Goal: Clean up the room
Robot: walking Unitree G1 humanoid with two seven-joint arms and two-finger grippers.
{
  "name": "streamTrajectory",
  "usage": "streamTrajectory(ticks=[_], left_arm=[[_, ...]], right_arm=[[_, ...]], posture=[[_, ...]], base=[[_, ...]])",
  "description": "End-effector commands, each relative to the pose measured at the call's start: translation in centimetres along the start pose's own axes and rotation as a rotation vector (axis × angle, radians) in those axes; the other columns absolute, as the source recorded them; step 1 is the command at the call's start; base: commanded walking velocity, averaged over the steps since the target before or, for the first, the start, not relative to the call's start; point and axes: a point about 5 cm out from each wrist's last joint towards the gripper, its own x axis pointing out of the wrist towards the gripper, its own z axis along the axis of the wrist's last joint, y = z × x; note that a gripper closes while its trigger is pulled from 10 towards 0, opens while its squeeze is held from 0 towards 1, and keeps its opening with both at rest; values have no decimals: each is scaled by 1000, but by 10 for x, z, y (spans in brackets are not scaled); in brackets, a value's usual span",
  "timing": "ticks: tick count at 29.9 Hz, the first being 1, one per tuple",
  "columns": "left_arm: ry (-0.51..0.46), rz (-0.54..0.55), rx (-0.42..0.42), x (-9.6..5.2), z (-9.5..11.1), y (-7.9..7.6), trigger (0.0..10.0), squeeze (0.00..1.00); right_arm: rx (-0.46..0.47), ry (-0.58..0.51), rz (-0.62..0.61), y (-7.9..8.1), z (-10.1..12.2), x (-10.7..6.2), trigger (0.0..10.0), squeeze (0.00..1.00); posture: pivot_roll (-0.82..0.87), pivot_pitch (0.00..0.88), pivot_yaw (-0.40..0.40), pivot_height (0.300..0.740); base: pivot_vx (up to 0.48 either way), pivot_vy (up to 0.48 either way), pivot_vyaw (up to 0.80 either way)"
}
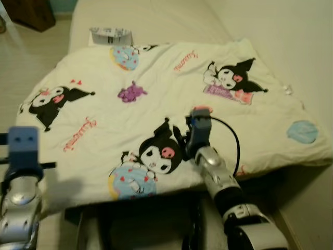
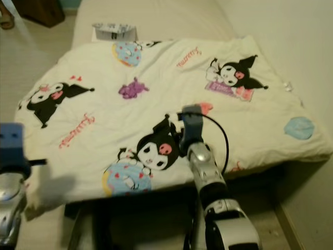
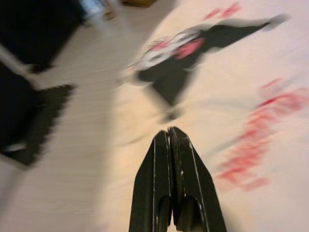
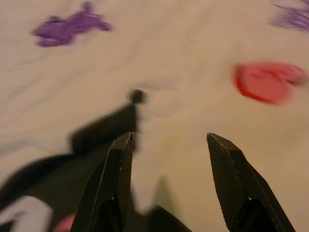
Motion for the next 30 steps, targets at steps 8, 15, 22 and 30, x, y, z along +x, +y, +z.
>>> streamTrajectory(ticks=[8, 15, 22, 30], left_arm=[[3, -195, -65, -3, -10, -71, 10000, 0], [78, -300, -140, -19, -20, -89, 10000, 0], [56, -322, -83, -29, -31, -92, 10000, 0], [74, -279, -121, -32, -36, -81, 10000, 0]], right_arm=[[40, -7, -121, -19, -21, -20, 10000, 0], [63, 0, -160, -22, -23, -26, 10000, 0], [-12, 3, -121, -17, -25, -29, 10000, 0], [-2, 17, -112, -17, -26, -30, 10000, 0]], posture=[[-9, 125, -33, 541], [-42, 101, 18, 561], [-56, 91, 15, 586], [-49, 90, 12, 626]], base=[[0, 0, 0], [0, 0, 0], [0, 0, 0], [0, 0, 0]])
